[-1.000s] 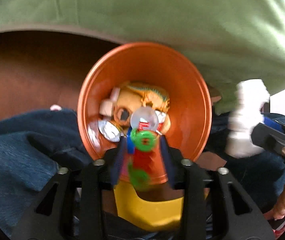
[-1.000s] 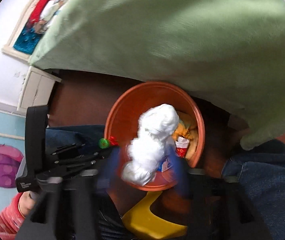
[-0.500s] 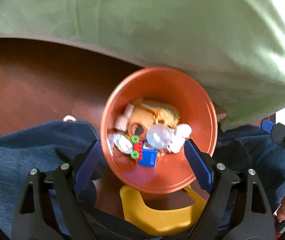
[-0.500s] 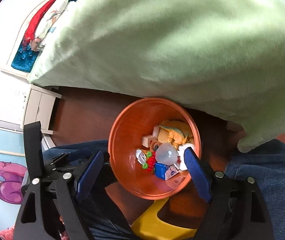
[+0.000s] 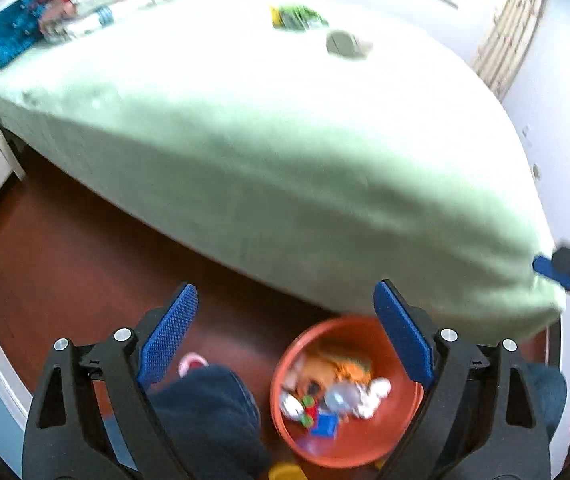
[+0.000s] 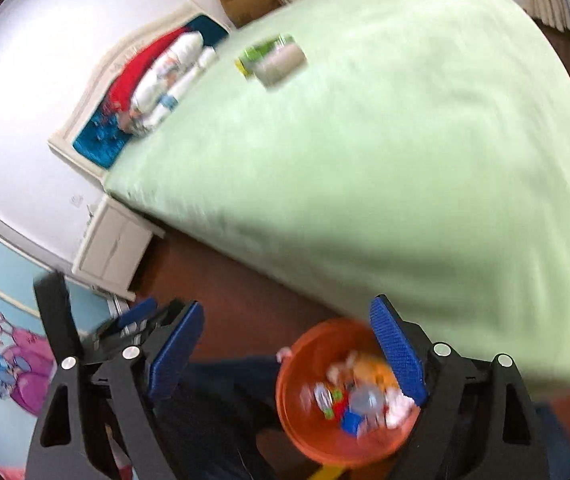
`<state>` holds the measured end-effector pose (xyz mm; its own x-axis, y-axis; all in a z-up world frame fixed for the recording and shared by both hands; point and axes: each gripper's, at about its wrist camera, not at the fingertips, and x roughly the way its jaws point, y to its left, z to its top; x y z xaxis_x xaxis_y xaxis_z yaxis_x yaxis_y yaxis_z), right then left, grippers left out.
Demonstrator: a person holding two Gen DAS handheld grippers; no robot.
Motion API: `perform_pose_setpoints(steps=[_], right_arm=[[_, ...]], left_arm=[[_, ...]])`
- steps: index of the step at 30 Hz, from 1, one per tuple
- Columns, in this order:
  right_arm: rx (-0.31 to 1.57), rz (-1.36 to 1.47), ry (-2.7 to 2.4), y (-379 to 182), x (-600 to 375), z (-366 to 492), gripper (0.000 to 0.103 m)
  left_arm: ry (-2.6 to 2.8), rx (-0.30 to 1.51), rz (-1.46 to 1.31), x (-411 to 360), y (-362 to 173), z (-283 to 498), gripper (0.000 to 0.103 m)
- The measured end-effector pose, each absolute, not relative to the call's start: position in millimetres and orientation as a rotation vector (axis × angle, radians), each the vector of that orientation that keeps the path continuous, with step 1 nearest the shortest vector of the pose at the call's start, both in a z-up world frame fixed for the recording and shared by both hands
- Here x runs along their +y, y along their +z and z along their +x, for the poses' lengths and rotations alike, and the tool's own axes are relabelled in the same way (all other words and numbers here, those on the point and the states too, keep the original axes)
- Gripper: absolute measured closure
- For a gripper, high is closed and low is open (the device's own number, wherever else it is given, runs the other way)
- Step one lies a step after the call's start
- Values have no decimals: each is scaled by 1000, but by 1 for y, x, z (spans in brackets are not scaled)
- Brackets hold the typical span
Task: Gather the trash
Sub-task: 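Grasp the pale pink cup with the right gripper, then grasp the green snack bag with the left gripper while the right gripper holds the cup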
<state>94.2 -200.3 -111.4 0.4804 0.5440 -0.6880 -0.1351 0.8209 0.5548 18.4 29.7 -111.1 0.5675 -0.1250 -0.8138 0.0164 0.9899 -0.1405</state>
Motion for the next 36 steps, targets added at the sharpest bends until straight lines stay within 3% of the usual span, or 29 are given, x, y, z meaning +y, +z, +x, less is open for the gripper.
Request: perform_pose_setpoints(steps=[9, 20, 22, 24, 36], right_arm=[[912, 607, 433, -72, -173, 252, 20], [1059, 746, 251, -121, -131, 437, 20], [1083, 745, 223, -130, -124, 453, 27], [1081, 713, 207, -130, -120, 459, 50], [863, 374, 315, -66, -151, 387, 52]], left_arm=[[-23, 887, -145, 64, -84, 63, 15], [32, 855, -126, 90, -85, 119, 15], [36, 849, -120, 93, -83, 131, 15], [33, 843, -112, 94, -80, 141, 15], [-123, 792, 43, 60, -58, 257, 15]])
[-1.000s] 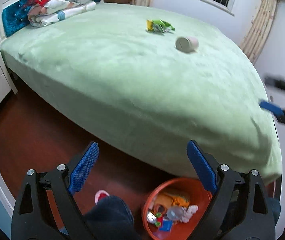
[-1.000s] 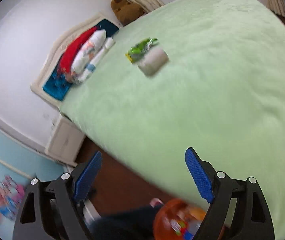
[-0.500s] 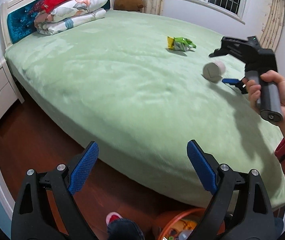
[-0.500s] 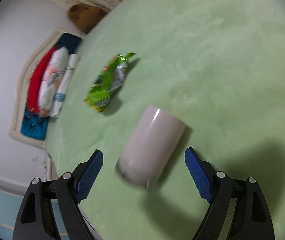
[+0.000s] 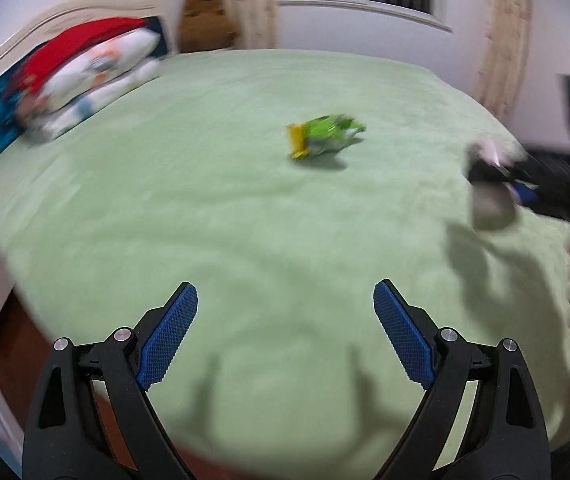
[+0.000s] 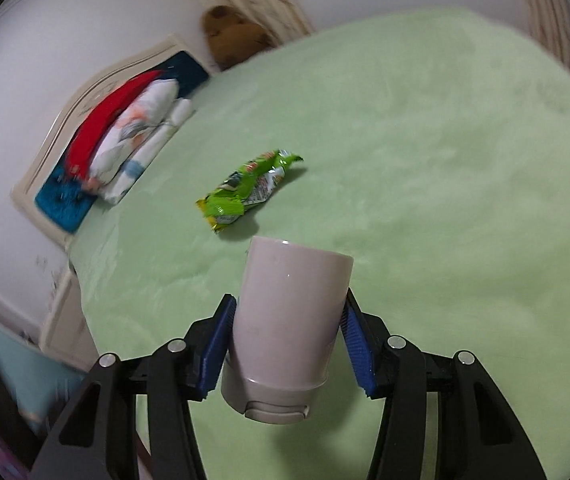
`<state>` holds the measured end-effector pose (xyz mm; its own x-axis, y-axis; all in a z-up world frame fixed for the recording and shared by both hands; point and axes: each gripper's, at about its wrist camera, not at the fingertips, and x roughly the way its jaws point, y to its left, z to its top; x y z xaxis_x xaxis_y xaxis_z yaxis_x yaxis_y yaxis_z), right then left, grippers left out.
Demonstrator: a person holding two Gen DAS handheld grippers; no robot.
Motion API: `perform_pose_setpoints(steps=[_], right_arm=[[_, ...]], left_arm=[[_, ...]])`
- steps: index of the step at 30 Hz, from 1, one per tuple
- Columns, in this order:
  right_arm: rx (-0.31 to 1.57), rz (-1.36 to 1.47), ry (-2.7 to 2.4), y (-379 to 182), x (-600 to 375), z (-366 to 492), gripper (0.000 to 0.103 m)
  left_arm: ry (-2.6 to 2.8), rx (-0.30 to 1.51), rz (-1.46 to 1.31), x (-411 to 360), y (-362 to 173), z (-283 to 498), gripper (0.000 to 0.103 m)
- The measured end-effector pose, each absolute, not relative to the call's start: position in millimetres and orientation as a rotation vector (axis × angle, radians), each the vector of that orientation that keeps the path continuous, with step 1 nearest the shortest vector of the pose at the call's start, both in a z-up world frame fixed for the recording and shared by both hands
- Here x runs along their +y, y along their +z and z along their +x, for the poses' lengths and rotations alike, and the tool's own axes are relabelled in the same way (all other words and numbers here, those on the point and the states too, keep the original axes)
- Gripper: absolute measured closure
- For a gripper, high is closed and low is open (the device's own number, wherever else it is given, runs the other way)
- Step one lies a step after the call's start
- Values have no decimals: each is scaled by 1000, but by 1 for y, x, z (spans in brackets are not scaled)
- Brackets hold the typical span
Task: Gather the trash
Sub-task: 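Grasp the green snack bag with the left gripper while the right gripper holds the cup, then carry the snack bag and pink cup over the orange bowl and open both grippers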
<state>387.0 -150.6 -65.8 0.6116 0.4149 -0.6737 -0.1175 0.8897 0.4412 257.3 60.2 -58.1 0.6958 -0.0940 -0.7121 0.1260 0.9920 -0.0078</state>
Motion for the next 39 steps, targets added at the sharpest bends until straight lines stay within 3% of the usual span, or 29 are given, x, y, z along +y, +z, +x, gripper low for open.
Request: perform_pose_setpoints(steps=[11, 18, 20, 21, 23, 26, 39], right_arm=[[804, 321, 438, -72, -185, 312, 52], [794, 364, 496, -81, -190, 314, 51], [794, 372, 503, -82, -192, 314, 52], [794, 375, 503, -82, -193, 314, 52], [791, 379, 498, -81, -196, 311, 51], [777, 387, 485, -77, -201, 304, 51], [736, 359, 452, -27, -215, 218, 52]], left_arm=[[-357, 905, 238, -10, -50, 454, 15], [-267, 1035, 328, -33, -85, 535, 15], [-264, 1082, 285, -32, -99, 544, 28], [-253, 1111, 273, -31, -107, 545, 47], [-249, 1102, 263, -30, -111, 539, 52], [-225, 1080, 253, -24, -102, 524, 69], [-248, 997, 204, -10, -22, 353, 71]])
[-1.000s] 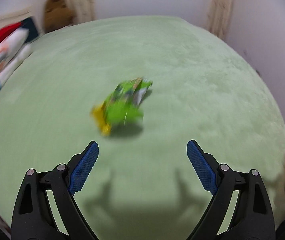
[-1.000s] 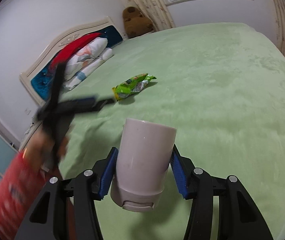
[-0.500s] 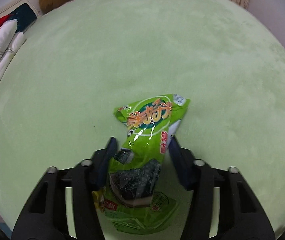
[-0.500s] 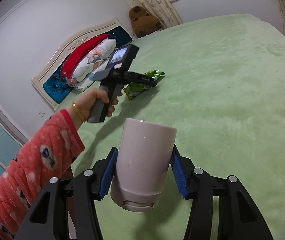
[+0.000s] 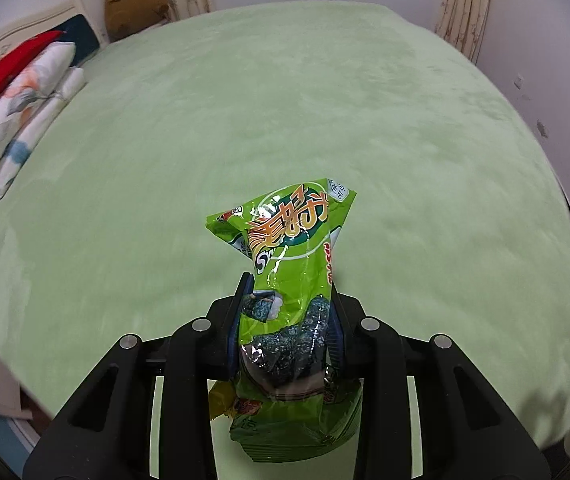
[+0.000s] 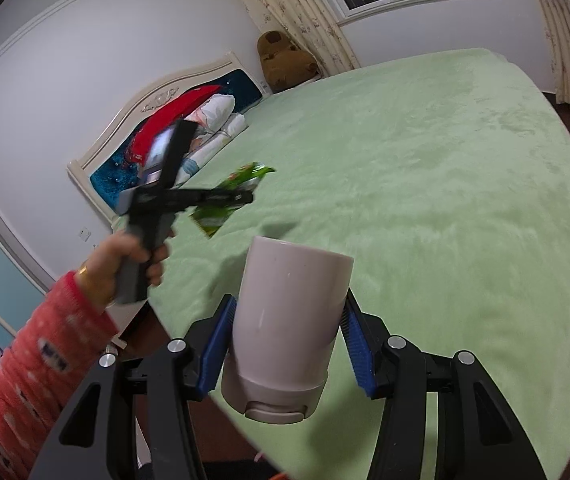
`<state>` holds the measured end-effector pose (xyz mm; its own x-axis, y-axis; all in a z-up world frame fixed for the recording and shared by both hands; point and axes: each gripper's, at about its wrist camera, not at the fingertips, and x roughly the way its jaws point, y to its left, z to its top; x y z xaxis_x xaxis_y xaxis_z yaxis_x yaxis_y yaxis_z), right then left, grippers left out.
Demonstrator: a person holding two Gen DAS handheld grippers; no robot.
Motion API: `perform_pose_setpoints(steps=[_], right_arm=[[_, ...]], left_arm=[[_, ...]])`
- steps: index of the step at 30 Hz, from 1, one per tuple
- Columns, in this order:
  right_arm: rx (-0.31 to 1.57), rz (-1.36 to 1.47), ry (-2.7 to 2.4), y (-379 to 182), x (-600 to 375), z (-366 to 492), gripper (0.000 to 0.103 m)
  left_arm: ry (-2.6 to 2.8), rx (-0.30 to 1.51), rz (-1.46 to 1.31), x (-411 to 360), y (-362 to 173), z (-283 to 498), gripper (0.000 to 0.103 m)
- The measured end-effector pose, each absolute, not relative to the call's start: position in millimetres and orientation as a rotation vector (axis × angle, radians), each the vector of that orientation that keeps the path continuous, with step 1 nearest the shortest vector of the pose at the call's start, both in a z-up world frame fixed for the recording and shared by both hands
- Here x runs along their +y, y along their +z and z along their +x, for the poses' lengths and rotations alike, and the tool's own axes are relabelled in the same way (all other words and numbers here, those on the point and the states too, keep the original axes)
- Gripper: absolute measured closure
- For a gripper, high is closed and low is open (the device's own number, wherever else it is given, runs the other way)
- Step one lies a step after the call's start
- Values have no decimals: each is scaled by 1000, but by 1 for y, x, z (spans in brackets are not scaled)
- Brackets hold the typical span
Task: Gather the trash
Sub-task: 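Carry the snack bag and pink cup over the orange bowl and open both grippers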
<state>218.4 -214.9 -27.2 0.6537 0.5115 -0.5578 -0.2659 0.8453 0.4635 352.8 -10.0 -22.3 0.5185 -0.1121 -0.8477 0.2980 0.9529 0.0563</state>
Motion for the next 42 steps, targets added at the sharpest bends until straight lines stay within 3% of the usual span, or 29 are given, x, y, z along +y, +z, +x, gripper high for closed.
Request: perform_pose_setpoints(steps=[7, 19, 31, 42], right_arm=[[748, 301, 449, -15, -207, 149, 52], [770, 253, 429, -15, -202, 47, 51], [918, 237, 362, -84, -203, -6, 51], [1169, 228, 342, -187, -184, -3, 51]], left_arm=[[-308, 876, 176, -29, 21, 209, 71], [-343, 774, 128, -41, 21, 39, 71], [-303, 934, 25, -41, -79, -29, 70], [-299, 1272, -52, -58, -211, -25, 70]])
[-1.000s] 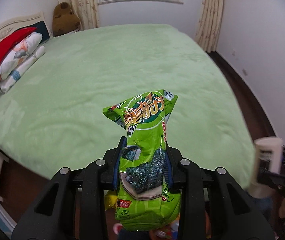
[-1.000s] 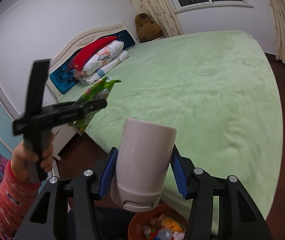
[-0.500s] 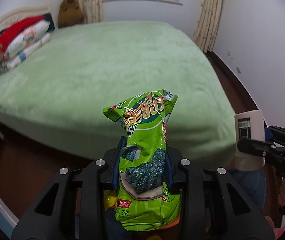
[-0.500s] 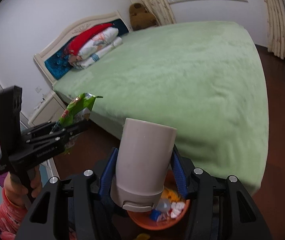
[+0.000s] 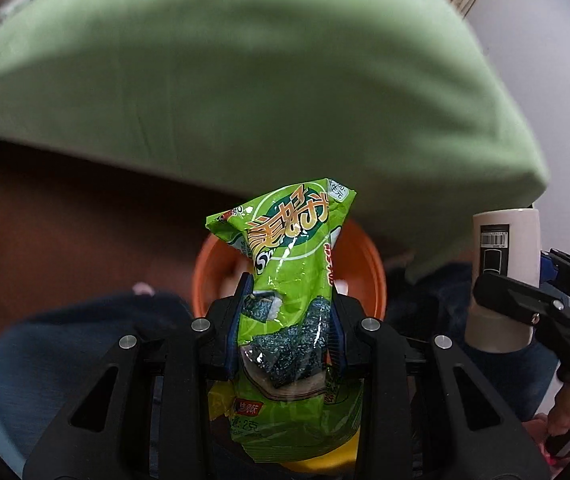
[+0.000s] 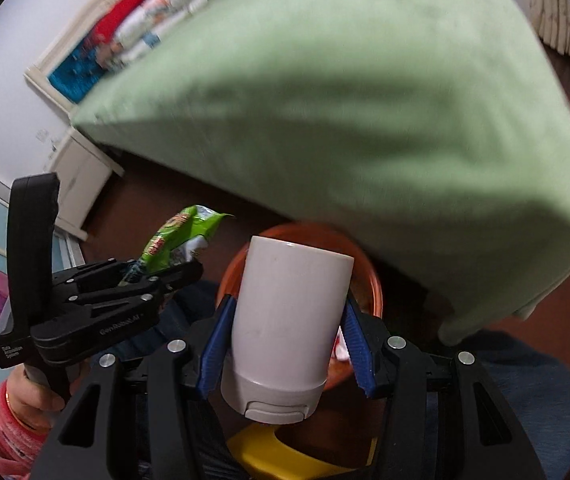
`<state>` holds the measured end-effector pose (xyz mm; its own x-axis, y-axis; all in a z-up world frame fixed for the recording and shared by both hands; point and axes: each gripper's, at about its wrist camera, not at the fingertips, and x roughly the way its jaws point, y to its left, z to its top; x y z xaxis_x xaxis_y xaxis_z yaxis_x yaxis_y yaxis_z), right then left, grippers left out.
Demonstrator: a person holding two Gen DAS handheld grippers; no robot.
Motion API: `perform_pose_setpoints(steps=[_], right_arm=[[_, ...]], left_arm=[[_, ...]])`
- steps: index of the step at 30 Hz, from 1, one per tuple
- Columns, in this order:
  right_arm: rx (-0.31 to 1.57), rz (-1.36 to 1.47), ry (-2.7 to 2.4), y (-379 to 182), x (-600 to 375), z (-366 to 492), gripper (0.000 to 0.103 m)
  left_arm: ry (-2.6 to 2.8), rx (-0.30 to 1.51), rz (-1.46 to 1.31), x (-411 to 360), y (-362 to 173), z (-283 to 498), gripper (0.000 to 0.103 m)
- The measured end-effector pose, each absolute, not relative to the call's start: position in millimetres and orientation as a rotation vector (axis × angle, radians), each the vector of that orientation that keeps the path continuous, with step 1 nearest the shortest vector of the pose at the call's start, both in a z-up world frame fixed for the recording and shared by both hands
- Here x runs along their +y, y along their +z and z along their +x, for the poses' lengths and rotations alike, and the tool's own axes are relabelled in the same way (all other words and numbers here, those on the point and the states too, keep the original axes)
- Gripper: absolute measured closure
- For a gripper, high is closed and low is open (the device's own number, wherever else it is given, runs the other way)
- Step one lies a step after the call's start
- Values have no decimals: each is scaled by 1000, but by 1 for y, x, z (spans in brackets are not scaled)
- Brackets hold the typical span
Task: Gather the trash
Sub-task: 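Carry the snack bag and pink cup over the orange bowl and open both grippers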
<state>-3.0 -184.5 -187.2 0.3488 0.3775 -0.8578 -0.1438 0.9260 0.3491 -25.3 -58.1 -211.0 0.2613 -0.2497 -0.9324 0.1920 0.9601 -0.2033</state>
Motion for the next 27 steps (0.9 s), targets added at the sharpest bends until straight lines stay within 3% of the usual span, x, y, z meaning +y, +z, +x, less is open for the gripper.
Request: perform_pose_setpoints(steps=[13, 24, 27], right_arm=[[1397, 153, 282, -283, -163, 22, 51], [1462, 126, 271, -316, -161, 33, 51], [1471, 134, 277, -318, -160, 34, 49]], left_arm=[[-230, 1521, -79, -60, -315, -12, 70], [-215, 1569, -68, -69, -332, 4, 69], [-218, 1578, -72, -70, -326, 5, 63]])
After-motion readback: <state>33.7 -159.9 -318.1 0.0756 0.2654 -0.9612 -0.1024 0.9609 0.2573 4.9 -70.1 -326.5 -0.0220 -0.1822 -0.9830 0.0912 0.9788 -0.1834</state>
